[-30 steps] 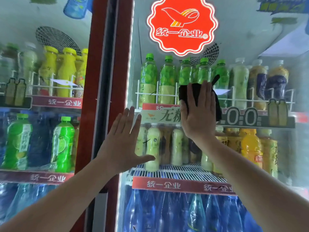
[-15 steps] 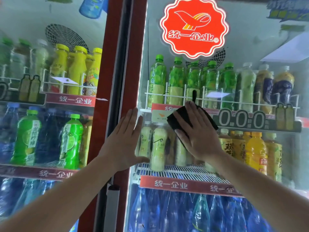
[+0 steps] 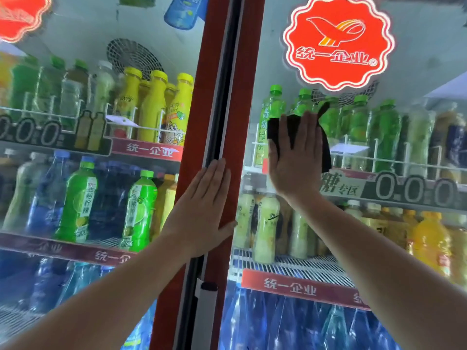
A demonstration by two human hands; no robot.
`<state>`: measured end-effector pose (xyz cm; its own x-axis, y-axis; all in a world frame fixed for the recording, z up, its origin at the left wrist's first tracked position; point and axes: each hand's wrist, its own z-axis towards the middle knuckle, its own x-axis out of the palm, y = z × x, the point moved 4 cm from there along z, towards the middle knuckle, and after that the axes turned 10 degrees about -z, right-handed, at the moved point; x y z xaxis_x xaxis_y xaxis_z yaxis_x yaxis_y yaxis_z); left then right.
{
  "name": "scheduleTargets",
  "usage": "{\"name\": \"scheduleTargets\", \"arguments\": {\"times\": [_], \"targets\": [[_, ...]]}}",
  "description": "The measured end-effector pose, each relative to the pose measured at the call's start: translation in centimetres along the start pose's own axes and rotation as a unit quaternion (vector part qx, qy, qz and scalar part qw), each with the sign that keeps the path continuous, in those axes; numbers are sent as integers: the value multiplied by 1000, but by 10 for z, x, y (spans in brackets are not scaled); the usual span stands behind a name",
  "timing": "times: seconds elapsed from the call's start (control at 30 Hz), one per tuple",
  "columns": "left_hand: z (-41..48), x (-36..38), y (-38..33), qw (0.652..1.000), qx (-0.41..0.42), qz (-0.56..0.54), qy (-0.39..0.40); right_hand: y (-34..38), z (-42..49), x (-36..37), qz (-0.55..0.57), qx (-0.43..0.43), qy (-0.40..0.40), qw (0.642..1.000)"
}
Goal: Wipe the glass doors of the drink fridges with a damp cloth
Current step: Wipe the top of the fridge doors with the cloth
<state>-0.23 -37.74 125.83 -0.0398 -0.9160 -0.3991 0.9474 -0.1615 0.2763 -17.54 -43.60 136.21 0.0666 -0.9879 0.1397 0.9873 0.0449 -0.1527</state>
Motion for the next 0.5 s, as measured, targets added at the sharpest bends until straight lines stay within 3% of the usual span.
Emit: {"name": "scheduleTargets", "arguments": {"times": [0.33,0.5], "targets": [[16,-2,9,997,-58,9,-45,35,-4,-6,50,-54,43,996],[42,-9,-12,996,-35,-2,-82,13,2,-11,213,-85,153,961]]}}
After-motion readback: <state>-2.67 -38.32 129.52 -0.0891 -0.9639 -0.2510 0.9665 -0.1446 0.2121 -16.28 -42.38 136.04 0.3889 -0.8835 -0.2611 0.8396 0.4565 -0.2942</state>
